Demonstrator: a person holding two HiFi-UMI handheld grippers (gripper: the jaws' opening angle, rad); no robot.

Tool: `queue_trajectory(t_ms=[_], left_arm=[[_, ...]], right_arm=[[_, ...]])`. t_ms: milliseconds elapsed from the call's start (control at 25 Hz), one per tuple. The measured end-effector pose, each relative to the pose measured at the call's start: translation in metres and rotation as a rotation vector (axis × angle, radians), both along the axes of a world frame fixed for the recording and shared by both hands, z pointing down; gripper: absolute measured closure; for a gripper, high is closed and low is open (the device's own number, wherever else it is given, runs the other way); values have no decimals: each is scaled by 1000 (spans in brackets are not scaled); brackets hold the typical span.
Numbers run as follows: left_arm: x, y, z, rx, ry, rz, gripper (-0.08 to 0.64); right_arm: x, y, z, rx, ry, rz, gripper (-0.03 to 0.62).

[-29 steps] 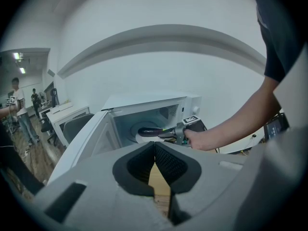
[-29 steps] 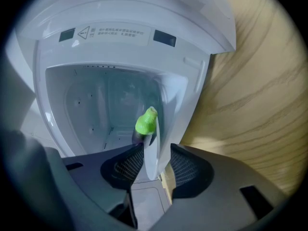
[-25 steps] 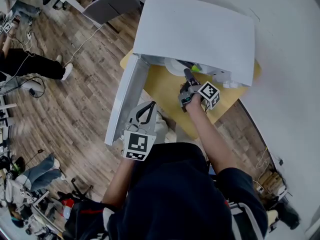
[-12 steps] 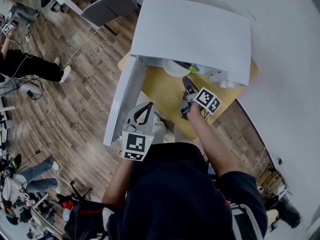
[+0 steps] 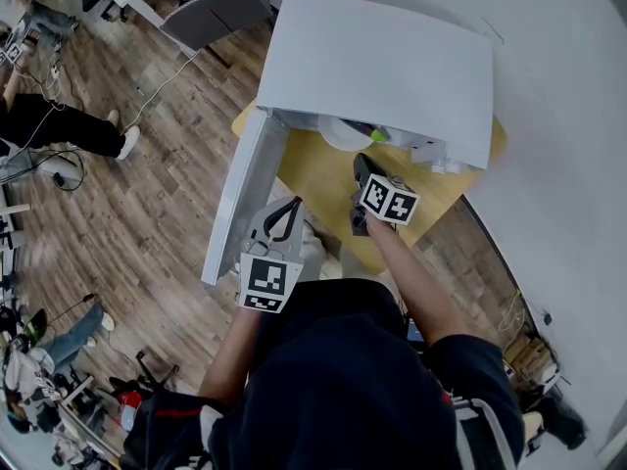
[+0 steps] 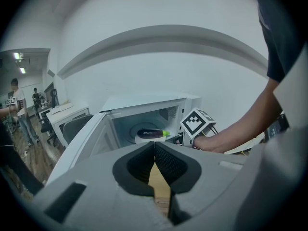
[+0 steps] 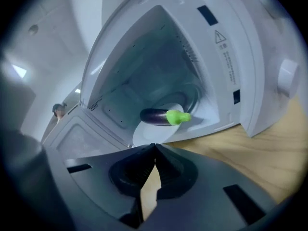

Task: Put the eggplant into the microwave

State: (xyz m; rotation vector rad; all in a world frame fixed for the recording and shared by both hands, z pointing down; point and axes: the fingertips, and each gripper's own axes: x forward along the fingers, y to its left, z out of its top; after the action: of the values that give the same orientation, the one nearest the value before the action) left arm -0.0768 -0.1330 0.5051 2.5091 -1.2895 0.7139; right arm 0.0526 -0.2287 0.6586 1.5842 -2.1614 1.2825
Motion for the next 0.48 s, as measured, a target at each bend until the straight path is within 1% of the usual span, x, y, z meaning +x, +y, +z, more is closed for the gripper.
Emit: queue_trajectory(t_ms=[120, 240, 320, 480], left_arm=[[-1, -2, -1, 2, 0, -6, 543], [-1, -4, 0, -3, 3, -12, 543], [-1, -4, 2, -7, 5, -14, 543], [1, -4, 4, -14, 5, -11, 543]], right_arm=[[-6, -1, 1, 12, 94, -67, 580], [-11, -2, 4, 11, 145, -108, 580], [-13, -2, 6, 7, 166, -124, 580], [-18, -2, 8, 2, 164, -137, 580]])
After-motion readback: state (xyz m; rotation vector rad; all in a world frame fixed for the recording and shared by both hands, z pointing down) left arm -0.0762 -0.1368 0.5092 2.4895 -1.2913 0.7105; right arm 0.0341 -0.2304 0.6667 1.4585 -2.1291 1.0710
